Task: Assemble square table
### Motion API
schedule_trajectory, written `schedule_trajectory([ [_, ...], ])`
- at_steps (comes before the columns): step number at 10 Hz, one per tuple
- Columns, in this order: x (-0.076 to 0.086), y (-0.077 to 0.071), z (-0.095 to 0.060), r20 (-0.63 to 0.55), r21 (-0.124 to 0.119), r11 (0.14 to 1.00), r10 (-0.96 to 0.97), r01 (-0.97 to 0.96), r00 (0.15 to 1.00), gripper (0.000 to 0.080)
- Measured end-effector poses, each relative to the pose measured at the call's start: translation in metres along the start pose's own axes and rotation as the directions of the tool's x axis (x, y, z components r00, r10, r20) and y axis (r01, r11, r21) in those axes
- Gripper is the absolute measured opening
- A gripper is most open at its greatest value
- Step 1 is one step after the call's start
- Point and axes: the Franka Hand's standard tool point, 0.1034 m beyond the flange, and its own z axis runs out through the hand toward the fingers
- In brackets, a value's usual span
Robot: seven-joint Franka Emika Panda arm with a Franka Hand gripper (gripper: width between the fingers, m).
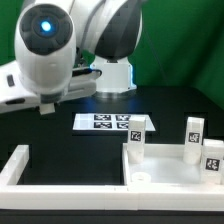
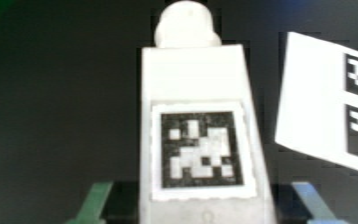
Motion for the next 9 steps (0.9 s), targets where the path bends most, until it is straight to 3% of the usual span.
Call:
schedule_trajectory([
  [2, 0.002, 0.000, 0.003, -0.005, 0.001, 1.000, -0.002, 0.002, 1.000, 0.0290],
  [4, 0.006, 0.002, -0.007, -0.123, -0.015, 1.000, -0.003, 0.001, 0.992, 0.0290],
  [5, 0.012, -0.013, -0.030, -0.175, 0.000, 1.000, 0.015, -0.015, 0.984, 0.0290],
  [6, 0.020, -0.031, -0.071, -0.242, 0.009, 1.000, 0.031, -0.030, 0.970, 0.0290],
  [7, 0.023, -0.042, -0.108, -0.310, 0.000, 0.999, 0.038, -0.040, 0.950, 0.0290],
  [8, 0.023, -0.045, -0.131, -0.346, -0.029, 0.999, 0.023, -0.035, 0.938, 0.0290],
  [9, 0.033, -0.037, -0.130, -0.459, -0.049, 0.998, 0.013, -0.040, 0.888, 0.0290],
])
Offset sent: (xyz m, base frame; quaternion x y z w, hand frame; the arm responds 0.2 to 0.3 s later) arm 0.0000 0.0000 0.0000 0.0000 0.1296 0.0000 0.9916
